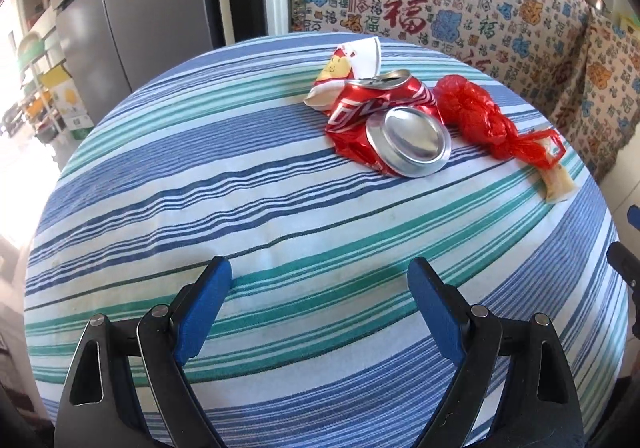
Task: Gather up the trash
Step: 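Approach the crushed red Coca-Cola can with the left gripper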
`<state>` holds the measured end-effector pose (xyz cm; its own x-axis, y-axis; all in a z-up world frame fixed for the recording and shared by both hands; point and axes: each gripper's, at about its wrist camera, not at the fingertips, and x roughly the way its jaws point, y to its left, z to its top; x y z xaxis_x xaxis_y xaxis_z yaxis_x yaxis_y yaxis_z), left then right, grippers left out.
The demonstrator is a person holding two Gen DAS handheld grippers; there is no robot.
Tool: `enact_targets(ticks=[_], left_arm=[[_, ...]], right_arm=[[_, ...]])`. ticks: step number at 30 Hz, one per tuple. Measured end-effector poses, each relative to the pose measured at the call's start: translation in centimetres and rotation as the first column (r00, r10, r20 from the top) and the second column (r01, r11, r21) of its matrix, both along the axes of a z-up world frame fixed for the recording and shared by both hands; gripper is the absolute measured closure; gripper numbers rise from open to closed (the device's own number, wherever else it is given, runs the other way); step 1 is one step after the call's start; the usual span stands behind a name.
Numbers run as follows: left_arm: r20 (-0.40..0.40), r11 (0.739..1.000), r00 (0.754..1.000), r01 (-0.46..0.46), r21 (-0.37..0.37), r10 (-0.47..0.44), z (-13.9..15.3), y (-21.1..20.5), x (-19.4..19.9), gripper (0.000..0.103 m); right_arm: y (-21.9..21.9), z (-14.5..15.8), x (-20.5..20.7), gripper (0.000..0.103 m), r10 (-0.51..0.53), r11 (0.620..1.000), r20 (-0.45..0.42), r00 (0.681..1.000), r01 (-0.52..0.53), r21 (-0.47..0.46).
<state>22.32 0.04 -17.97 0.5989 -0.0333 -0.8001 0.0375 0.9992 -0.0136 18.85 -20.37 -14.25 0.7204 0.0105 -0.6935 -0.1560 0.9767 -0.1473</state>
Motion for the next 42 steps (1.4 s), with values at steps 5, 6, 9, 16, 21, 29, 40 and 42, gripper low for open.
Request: enact_targets(ticks=[5,6,9,16,21,29,40,42], left_arm=[[-0.022,0.999,0.999,0.033,0.024,-0.033,-0.3,-0.5,0.6,0.000],[-0.024,0.999,0.999,0.036,0.025,-0.036,-0.3,-0.6,0.7,0.000],[-0.026,0.999,0.999,0.039,0.019,-0.038,-0.4,-0.5,0.6,0.000],[-0.036,0.997,0.997,0.074,0.017,-0.073,-0.2,-0.9,1.5,0.000],[-0.055,0.995,0.994,0.094,0.014,-0.093,-0.2,-3.0,3.6,0.000],[-0.120,0.998,0.991,0.061,0.023,-0.058,-0.2,-6.8,7.9,0.000],[-0.055,0.999,0.998,-0.033,0.017,0.034,-0.5,-2.4,8.4,0.000],[-0.055,1.000,0.998,0.000,0.019,0.001,-0.5,-0.6,7.5,0.000]], right_arm=[[-0.1,-1.5,1.3,0.024,-0.004,0.999,-0.085,0.996,0.007,0.037],[-0.1,-1.7,1.5,0.024,-0.004,0.999,-0.098,0.995,0.008,0.040],[0.3,-2.5,2.1,0.024,0.003,0.999,-0.138,0.990,0.003,0.045],[0.2,-3.2,2.5,0.023,0.003,0.996,-0.161,0.987,0.012,0.088],[0.0,-3.6,2.6,0.019,-0.012,0.993,-0.152,0.988,0.030,0.113],[-0.1,-3.6,2.5,0.019,-0.012,0.993,-0.145,0.989,0.029,0.114],[-0.2,-3.5,2.5,0.019,-0.010,0.993,-0.146,0.989,0.027,0.115],[-0.2,-3.4,2.5,0.019,-0.010,0.993,-0.146,0.989,0.027,0.115]])
